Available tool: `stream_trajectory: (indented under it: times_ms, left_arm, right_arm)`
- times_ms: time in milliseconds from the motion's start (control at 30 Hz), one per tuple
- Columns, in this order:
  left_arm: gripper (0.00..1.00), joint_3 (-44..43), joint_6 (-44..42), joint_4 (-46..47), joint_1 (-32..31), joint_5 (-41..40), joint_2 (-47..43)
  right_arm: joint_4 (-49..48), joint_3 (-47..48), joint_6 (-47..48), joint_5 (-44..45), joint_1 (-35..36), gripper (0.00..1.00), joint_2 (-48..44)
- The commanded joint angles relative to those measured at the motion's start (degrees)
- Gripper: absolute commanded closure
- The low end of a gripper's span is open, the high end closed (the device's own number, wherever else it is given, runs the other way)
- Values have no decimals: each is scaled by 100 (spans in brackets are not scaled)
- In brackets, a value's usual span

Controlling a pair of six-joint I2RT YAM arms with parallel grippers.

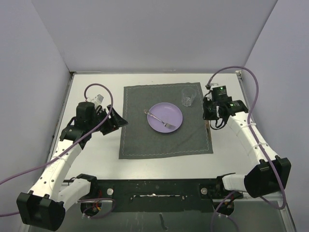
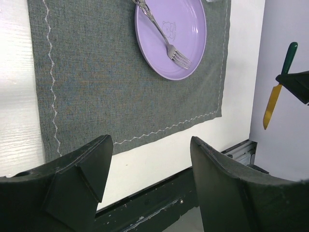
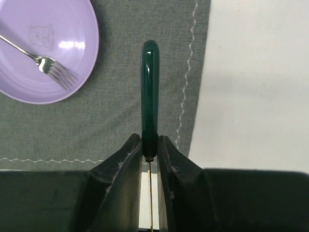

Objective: Set the dinner table for one person
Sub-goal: Place the knife on the napkin.

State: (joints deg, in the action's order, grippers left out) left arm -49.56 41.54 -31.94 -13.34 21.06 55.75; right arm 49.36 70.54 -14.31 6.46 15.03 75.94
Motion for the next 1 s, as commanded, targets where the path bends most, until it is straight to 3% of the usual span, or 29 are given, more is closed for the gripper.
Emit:
stream_trajectory:
  times_ms: [0, 200, 433, 667, 967]
  left_arm:
    - [36, -203, -111, 176, -8, 30, -44]
    - [36, -225, -127, 116, 0, 8, -86]
    - [37, -203, -128, 70, -6, -18, -159]
    - [36, -222, -136, 8, -2, -34, -238]
    - [36, -167, -146, 14, -8, -43, -241]
  right_arm:
    - [-1358, -552, 149, -1764, -700, 100, -701]
    - [-1937, -829, 354, -2555, -835, 100, -1273]
    - [-1548, -674, 184, -1945, -856, 100, -940]
    - [-2078, -1008, 254, -2581, -855, 100, -1080]
    - [-666, -404, -94, -501, -727, 100, -120]
